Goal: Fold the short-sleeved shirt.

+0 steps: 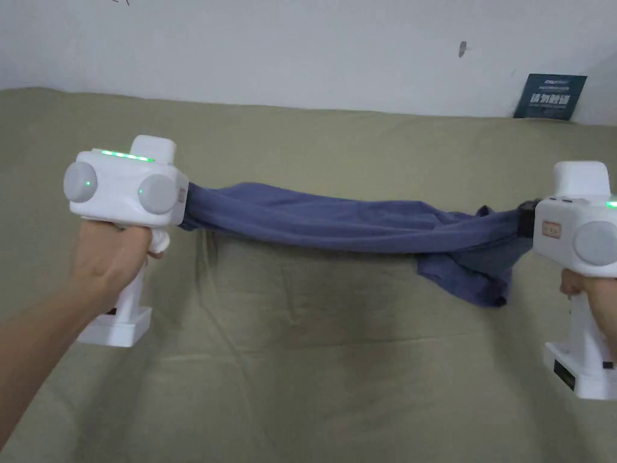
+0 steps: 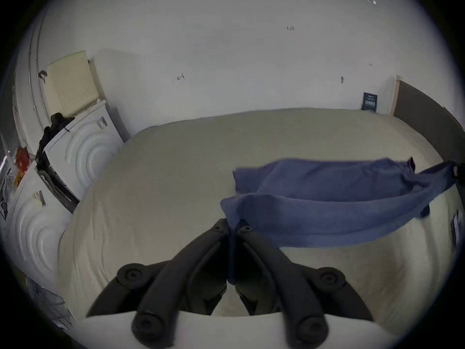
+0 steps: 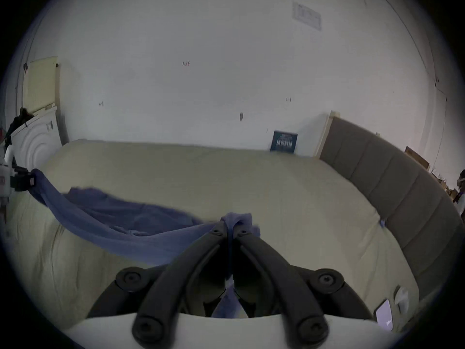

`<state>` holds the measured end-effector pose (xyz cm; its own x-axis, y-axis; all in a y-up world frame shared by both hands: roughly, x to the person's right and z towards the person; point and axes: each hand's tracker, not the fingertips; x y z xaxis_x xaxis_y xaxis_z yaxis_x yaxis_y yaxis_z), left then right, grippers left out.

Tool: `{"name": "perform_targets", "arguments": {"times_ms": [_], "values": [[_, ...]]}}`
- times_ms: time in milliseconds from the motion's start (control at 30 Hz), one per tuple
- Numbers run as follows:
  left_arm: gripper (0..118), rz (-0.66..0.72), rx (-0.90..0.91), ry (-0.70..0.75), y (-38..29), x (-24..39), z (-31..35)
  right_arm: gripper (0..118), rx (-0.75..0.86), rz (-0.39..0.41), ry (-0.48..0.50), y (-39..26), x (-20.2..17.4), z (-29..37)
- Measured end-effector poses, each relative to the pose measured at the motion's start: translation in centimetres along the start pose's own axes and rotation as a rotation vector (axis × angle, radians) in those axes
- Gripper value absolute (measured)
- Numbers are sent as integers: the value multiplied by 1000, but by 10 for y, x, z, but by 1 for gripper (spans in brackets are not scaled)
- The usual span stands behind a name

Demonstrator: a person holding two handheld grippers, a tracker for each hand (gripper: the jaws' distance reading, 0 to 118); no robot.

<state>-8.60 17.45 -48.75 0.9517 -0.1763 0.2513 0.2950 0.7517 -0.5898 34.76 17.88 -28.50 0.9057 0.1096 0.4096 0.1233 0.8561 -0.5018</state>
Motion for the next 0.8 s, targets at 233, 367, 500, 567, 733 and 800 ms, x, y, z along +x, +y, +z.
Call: {"name": "perform_targets", "arguments": {"times_ms": [233, 367, 500, 567, 733, 800], "values": [[4, -11, -29, -58, -84, -19, 81, 3, -28, -12, 9, -73, 22, 98], [4, -66, -36, -71, -131, -21, 127, 3, -57, -29, 30, -112, 34, 152], [4, -43, -68, -112, -172, -27, 166, 3, -96, -31, 44, -151, 44, 189], [4, -53, -72, -119, -191, -29, 180, 3, -103, -29, 51, -169, 46, 205], [4, -29, -112, -135, -222, -38, 195, 3, -175, 3, 68, -205, 42, 218], [4, -15, -123, -137, -228, -39, 195, 3, -189, -4, 73, -213, 42, 218]]}}
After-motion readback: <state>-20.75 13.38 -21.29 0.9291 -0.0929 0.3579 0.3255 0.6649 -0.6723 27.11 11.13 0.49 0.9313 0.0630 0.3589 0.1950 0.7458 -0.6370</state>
